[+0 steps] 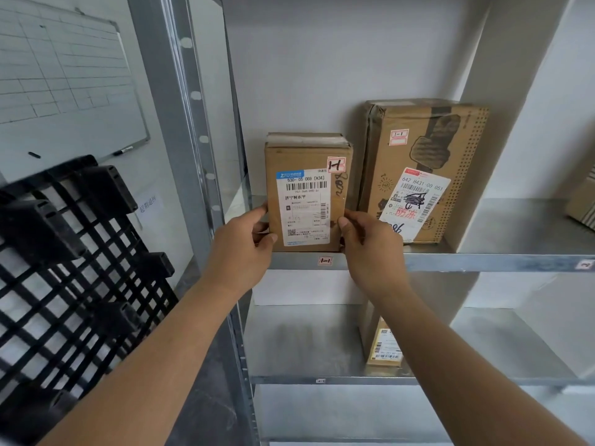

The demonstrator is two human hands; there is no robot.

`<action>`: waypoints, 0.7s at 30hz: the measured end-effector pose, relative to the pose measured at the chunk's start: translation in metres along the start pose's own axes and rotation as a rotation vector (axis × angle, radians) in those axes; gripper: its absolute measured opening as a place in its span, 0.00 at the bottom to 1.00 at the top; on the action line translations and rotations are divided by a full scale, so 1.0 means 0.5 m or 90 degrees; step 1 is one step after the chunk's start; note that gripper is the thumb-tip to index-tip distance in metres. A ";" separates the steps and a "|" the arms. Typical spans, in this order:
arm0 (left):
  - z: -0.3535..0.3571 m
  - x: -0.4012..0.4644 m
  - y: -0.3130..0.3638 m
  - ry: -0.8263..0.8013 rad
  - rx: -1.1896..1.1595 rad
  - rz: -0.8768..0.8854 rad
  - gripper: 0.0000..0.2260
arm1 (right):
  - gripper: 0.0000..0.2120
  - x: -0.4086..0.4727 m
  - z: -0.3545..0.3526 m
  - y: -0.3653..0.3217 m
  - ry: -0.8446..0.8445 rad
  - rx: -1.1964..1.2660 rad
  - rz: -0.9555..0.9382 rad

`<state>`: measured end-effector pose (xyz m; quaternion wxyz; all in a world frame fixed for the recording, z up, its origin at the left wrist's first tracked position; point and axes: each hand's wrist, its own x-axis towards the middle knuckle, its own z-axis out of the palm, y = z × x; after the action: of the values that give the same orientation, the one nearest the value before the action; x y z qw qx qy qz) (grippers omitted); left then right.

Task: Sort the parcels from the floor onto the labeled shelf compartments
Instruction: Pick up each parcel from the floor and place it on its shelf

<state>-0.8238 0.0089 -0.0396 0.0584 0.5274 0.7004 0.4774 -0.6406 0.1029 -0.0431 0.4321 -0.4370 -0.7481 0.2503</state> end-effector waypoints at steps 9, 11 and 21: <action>0.013 0.030 0.001 0.001 0.004 -0.012 0.22 | 0.15 0.027 0.011 -0.004 0.000 -0.043 0.017; 0.015 0.035 0.001 0.005 0.006 -0.019 0.22 | 0.15 0.031 0.014 -0.004 -0.002 -0.039 0.025; 0.020 0.046 0.005 0.005 0.001 -0.040 0.22 | 0.15 0.045 0.022 -0.006 -0.008 -0.057 0.045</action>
<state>-0.8263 0.0333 -0.0335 0.0701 0.5033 0.7170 0.4772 -0.6571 0.1209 -0.0367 0.3983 -0.4805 -0.7454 0.2340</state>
